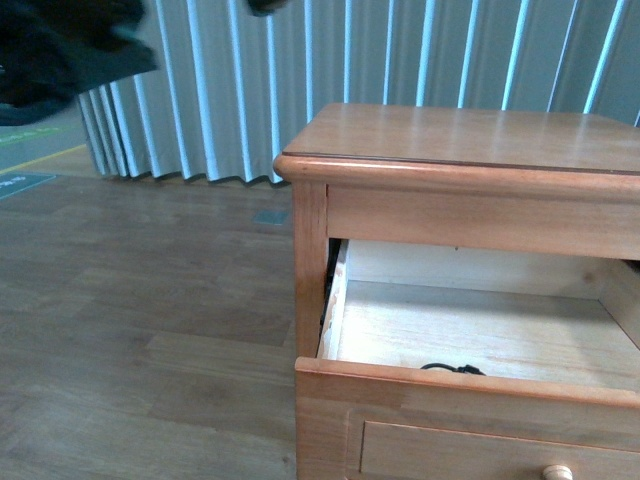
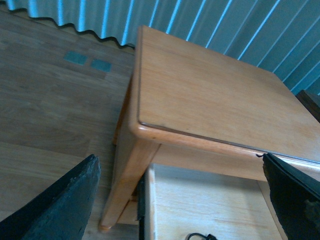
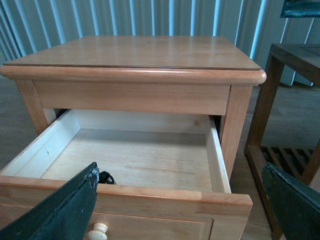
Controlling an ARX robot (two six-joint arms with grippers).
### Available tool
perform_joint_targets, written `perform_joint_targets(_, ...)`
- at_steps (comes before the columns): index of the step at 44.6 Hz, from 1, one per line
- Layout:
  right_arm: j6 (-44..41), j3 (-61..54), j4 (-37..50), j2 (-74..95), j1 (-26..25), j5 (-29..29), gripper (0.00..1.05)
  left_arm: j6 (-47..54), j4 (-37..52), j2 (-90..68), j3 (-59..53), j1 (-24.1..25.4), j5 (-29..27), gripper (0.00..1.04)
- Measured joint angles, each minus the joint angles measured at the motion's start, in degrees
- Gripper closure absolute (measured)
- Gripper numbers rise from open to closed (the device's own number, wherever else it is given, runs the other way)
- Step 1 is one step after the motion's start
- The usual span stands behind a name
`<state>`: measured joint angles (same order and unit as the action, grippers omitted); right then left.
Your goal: Put charger into drawer
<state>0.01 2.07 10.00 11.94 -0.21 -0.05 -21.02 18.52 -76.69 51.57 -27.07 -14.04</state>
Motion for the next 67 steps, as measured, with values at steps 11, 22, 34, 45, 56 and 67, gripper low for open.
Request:
perform_joint_targets(11,0.00,0.00,0.00,0.00,0.00,0.00,0.08,-1.75,-11.69,25.99,-14.84,4.22,-7.02,0.06)
perform_joint_targets(22,0.00,0.00,0.00,0.00,0.00,0.00,0.08,-3.76,-18.47,40.00,-21.03,4.24,-13.66,0.06)
perform_joint_targets(34,0.00,0.00,0.00,0.00,0.00,0.00,0.08,18.10,-7.91,48.15,-33.86,12.74,-0.13,0.57)
perform_joint_targets(45,0.00,0.00,0.00,0.00,0.00,0.00,0.08,19.96,-7.15,53.70,-40.46,18.01,5.25,1.00)
perform_joint_targets(56,0.00,0.00,0.00,0.00,0.00,0.02,0.08,20.52,-7.50,59.80,-45.53,26.80,13.66,1.01)
perform_joint_targets(67,0.00,0.00,0.00,0.00,0.02,0.02,0.08,20.59,-9.31,64.22,-48.28,26.93,14.01,1.01)
